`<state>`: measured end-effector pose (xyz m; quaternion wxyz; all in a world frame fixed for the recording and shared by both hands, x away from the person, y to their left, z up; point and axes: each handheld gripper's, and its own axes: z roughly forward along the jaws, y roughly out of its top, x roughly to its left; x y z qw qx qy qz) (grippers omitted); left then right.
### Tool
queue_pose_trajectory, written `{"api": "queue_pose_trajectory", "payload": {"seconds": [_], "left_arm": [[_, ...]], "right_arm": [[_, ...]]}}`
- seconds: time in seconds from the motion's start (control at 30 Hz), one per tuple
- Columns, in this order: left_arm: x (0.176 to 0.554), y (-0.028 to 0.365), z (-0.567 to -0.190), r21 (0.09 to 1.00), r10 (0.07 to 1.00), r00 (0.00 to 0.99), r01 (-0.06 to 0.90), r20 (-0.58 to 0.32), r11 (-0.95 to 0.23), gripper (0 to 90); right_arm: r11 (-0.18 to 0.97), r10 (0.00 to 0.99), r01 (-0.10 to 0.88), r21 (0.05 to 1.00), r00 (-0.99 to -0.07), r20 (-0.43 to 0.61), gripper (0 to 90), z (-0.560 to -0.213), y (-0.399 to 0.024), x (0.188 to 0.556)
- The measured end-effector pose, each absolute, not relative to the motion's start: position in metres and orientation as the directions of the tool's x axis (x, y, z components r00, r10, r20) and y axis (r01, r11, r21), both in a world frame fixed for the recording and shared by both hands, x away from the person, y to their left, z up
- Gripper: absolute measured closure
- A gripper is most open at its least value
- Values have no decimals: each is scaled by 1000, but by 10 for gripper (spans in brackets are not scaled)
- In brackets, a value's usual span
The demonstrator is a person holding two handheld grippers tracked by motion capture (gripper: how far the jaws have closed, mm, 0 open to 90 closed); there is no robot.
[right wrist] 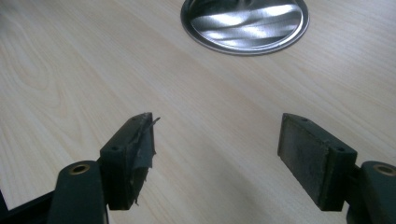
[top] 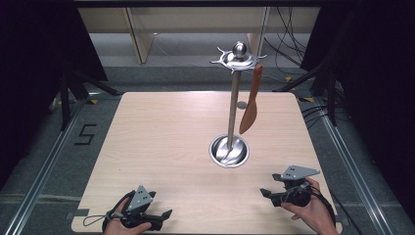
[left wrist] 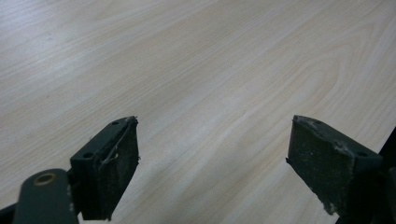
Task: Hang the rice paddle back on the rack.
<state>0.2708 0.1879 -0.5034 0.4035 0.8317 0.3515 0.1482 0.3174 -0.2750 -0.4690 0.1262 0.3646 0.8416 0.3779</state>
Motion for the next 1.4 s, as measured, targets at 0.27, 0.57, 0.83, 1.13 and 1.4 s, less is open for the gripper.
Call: {"api": "queue_pose_trajectory", "payload": {"seconds": [0.27, 0.57, 0.83, 1.13, 1.4], "left_arm": [[270, 186, -504, 783, 714, 698, 474, -56, -402, 159], [269, 187, -504, 780, 712, 700, 476, -56, -407, 159], [269, 186, -504, 788, 717, 694, 477, -65, -390, 159], [270, 187, -503, 778, 707, 707, 464, -37, -424, 159], [270, 188, -503, 776, 705, 709, 460, -27, -432, 159]], "right_arm": [[448, 713, 520, 728, -699, 60, 277, -471, -276, 314], [459, 704, 503, 732, -708, 46, 267, -473, -277, 310], [446, 715, 509, 737, -697, 49, 245, -472, -279, 302], [423, 725, 530, 735, -684, 76, 237, -475, -278, 292], [443, 715, 518, 732, -697, 61, 238, -477, -279, 294]]}}
